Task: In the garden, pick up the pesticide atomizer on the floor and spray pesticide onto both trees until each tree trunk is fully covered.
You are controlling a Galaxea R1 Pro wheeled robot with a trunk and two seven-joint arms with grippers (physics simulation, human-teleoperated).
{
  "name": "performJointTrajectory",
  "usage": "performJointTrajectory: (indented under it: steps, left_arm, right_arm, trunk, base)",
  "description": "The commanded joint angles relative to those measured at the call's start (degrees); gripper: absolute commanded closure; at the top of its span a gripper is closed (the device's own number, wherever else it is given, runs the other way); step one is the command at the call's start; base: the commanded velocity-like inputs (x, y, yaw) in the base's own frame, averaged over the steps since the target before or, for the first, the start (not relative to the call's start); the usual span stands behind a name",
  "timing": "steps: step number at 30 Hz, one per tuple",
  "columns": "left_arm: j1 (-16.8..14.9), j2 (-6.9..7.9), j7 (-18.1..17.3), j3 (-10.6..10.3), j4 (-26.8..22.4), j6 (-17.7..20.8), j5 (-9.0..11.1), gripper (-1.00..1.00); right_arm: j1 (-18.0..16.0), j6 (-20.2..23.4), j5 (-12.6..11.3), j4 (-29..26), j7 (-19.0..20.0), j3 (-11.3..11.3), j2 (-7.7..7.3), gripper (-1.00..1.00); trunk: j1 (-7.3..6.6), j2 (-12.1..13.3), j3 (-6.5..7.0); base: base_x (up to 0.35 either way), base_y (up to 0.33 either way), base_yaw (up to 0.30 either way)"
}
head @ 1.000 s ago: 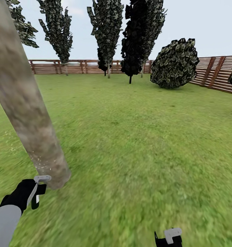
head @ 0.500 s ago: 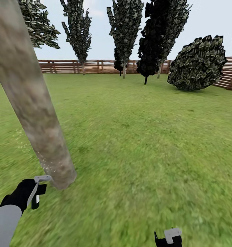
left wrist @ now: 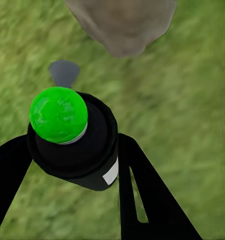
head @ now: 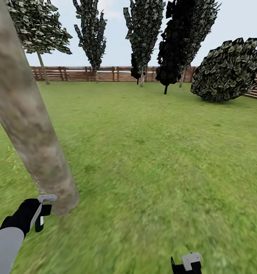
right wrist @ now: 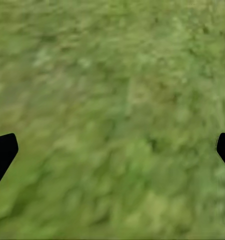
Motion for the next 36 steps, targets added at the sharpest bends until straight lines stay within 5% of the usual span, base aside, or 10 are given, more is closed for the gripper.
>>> performJointTrajectory:
  steps: [1, 18, 28, 31, 34, 36]
  left_arm:
    - [-0.04, -0.04, -0.21, 0.25, -0.1, 0.28, -0.47, 1.0]
    - [-0.04, -0.01, -0.15, 0.3, -0.22, 0.28, -0.49, 1.0]
    - [-0.88, -0.09, -1.27, 0.6, -2.93, 1.19, -0.19, 1.0]
    - [-2.39, -1.4, -2.51, 0.21, -5.95, 1.57, -0.26, 1.0]
    - [-5.11, -4.41, -2.88, -0.09, -6.44, 3.97, -0.55, 1.0]
    - [-7.14, -5.56, -4.48, -2.32, -6.5, 6.11, -0.59, 1.0]
  right_arm:
    - [-0.05, -0.1, 0.61, 0.1, -0.39, -0.25, -0.01, -1.0]
    - [-0.05, -0.05, 0.61, 0.1, -0.33, -0.18, -0.01, -1.0]
    - [-0.05, -0.13, 0.61, 0.1, -0.42, -0.24, -0.06, -1.0]
    - [-0.05, -0.14, 0.61, 0.1, -0.42, -0.25, -0.11, -1.0]
    - [-0.05, -0.14, 0.61, 0.1, -0.42, -0.25, -0.96, -1.0]
    - [-0.05, -0.14, 0.61, 0.1, -0.42, -0.25, -1.17, -1.0]
  trunk:
    - [0.0, -0.02, -0.05]
    - [0.0, -0.02, -0.05]
    - [0.0, -0.02, -0.05]
    - [0.0, -0.02, -0.05]
    - [0.0, -0.02, -0.05]
    - [0.0, -0.02, -0.05]
  base:
    - [0.072, -0.267, 0.145]
    - [0.032, -0.273, 0.27]
    - [0.013, -0.022, 0.261]
    - [0.0, 0.0, 0.038]
    - [0.0, 0.0, 0.004]
    - [0.0, 0.0, 0.0]
